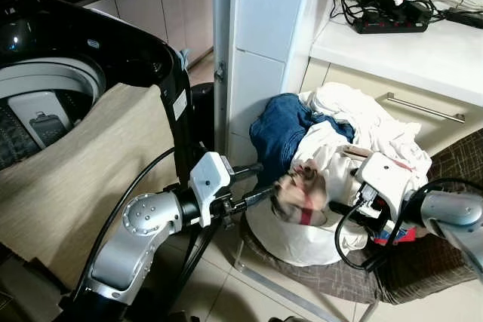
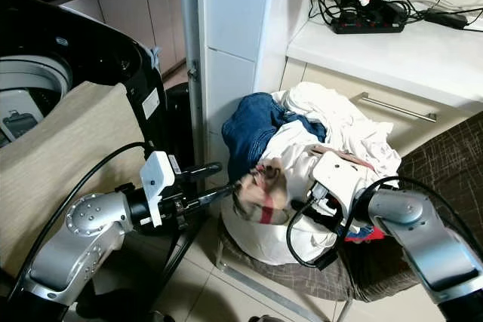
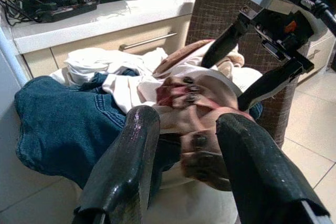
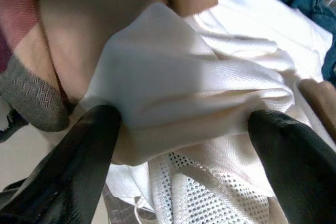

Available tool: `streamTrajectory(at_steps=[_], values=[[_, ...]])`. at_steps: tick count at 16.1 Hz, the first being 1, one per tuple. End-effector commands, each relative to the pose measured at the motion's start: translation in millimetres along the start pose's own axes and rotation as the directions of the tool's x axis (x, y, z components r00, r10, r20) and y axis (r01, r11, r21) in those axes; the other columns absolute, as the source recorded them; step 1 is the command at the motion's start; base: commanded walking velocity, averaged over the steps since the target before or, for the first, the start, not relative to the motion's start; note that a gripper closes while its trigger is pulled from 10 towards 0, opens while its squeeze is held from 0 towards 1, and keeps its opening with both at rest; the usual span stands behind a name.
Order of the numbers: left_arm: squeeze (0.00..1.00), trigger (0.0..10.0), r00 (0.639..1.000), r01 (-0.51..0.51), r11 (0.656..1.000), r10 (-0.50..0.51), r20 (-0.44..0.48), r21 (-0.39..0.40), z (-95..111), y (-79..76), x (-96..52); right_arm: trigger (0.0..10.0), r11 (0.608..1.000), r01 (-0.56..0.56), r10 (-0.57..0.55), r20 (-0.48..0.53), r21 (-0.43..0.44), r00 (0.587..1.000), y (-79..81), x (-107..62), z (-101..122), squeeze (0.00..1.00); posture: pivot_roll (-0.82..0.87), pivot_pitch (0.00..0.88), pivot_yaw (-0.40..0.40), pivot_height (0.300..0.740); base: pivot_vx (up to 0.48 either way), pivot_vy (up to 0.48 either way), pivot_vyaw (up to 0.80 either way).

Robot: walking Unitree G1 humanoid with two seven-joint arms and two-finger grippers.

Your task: Clothes washing

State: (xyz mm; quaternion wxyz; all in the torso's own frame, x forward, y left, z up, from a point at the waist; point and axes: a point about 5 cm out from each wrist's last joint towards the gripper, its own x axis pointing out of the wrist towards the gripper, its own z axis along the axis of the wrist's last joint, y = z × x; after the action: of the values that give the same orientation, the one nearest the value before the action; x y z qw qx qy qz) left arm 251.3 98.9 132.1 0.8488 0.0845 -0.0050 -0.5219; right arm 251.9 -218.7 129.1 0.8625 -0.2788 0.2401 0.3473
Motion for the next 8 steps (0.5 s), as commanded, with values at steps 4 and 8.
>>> streamTrajectory(at_steps=[4,8], values=[[0.0,10.0,1.0,-0.012,1.0,0.012,-0.016,0.018,-2.4,2.4,0.2,0.0,0.999,-0.025,0.027,0.051,-0.025,0.998,1.6,6.5,-3.0,0.0,-0.08,0.024,-0.021,0.74,0.0,0.0,0.0],[0.0,10.0,1.0,-0.02,1.0,0.02,-0.014,0.023,-1.2,4.7,0.4,0.0,0.999,-0.023,0.025,0.058,-0.032,0.998,-1.0,7.8,-5.0,0.0,-0.08,0.028,-0.024,0.74,0.0,0.0,0.0]])
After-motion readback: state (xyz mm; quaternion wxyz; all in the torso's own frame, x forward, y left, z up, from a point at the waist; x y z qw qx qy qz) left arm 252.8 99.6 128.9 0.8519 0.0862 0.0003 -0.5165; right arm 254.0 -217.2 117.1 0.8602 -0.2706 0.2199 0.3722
